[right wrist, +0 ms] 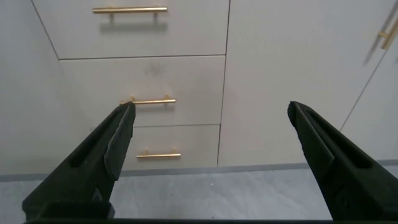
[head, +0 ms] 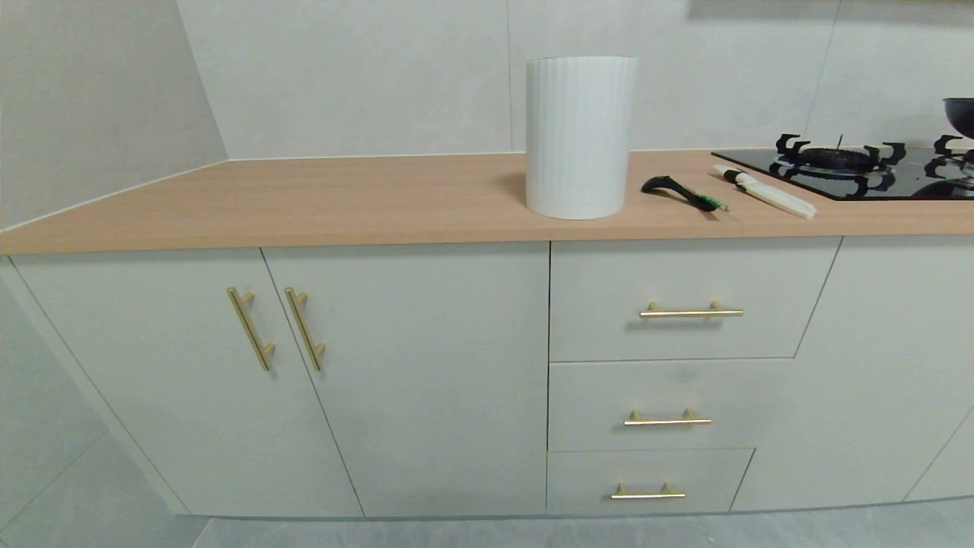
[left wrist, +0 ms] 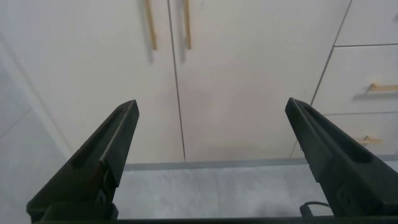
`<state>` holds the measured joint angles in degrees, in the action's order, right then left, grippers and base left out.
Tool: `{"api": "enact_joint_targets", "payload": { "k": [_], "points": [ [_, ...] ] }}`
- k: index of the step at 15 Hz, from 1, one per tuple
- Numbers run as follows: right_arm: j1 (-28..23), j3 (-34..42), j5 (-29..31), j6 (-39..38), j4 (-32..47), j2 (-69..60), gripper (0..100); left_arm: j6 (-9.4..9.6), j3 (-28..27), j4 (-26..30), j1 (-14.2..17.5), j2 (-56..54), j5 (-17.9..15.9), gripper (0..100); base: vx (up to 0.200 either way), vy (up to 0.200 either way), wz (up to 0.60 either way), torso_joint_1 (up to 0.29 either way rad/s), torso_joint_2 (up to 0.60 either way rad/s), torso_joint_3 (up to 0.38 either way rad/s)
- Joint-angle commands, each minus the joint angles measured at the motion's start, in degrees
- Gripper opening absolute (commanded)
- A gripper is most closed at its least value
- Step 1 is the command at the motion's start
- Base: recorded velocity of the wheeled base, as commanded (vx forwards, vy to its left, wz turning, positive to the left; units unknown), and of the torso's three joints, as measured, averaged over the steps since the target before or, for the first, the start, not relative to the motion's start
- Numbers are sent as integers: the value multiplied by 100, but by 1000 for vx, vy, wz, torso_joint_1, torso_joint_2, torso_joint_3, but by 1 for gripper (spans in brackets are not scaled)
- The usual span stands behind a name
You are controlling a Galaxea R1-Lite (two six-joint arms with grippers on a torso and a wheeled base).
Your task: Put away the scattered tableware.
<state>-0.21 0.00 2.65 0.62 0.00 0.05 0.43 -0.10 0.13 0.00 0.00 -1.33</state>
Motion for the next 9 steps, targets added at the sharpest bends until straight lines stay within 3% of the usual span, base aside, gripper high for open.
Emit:
{"api": "enact_joint_targets", "payload": {
  "k": [1, 9],
  "points": [
    [3, 0, 17, -27, -9, -5, 100, 1, 1, 4, 0, 0, 1, 100, 0, 0, 0, 0, 0, 0],
    [3, 0, -1, -36, -9, -5, 100, 1, 1, -5, 0, 0, 1, 100, 0, 0, 0, 0, 0, 0]
  ]
}}
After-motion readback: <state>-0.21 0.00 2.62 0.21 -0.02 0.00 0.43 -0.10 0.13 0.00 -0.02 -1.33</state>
